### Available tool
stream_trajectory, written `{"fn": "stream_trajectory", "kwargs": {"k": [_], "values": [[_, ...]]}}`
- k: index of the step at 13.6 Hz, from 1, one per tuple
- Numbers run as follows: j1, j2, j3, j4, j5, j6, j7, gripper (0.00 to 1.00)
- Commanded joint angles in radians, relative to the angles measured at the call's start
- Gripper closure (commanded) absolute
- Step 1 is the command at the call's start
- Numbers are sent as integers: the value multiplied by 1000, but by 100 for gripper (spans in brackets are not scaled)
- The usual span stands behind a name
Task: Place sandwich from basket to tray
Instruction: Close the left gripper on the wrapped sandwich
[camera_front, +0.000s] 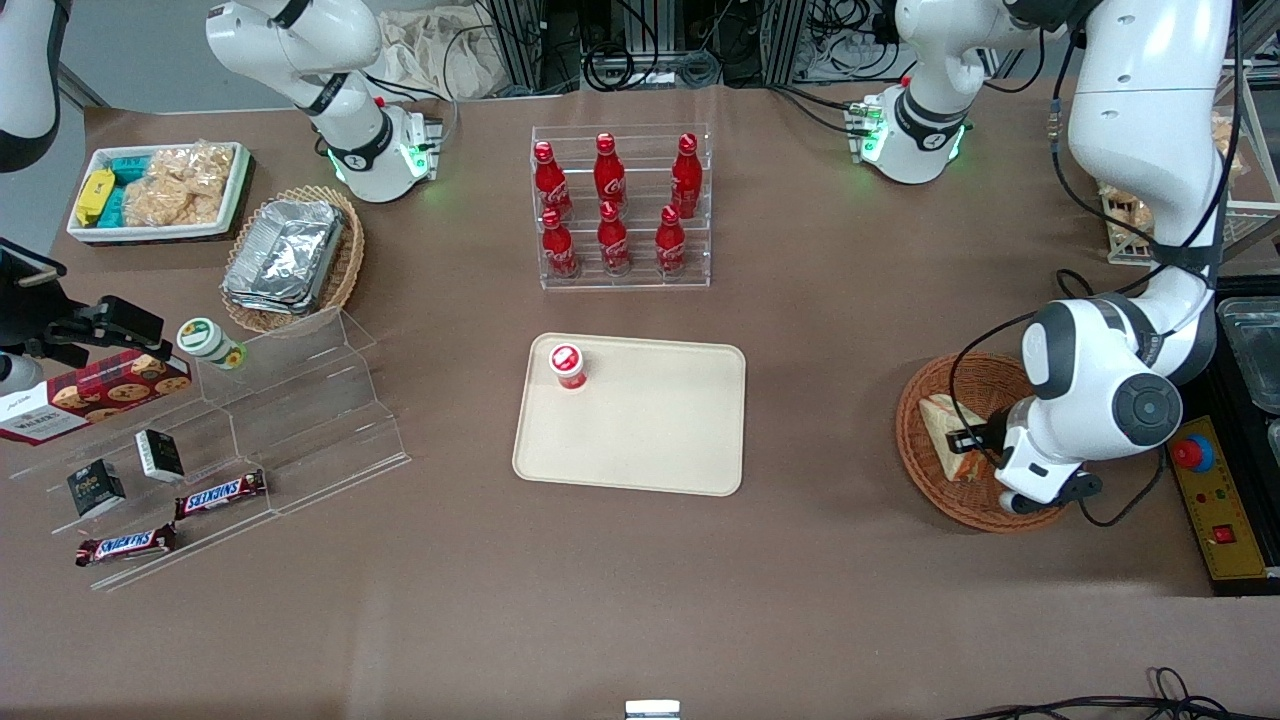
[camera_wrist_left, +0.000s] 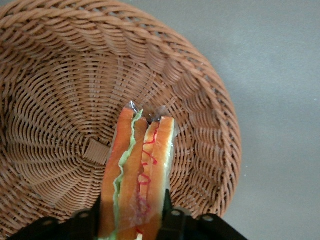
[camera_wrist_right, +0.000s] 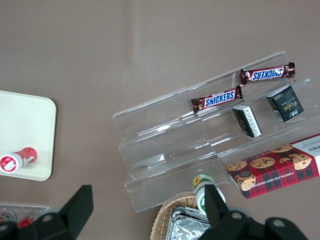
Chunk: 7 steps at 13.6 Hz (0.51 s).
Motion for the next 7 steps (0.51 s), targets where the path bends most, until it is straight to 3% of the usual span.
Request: {"fn": "stream_trajectory", "kwargs": {"k": [1, 7], "values": [[-22, -77, 10, 8, 8, -19, -50, 97], [-38, -244, 7, 223, 25, -371, -55, 100]]}}
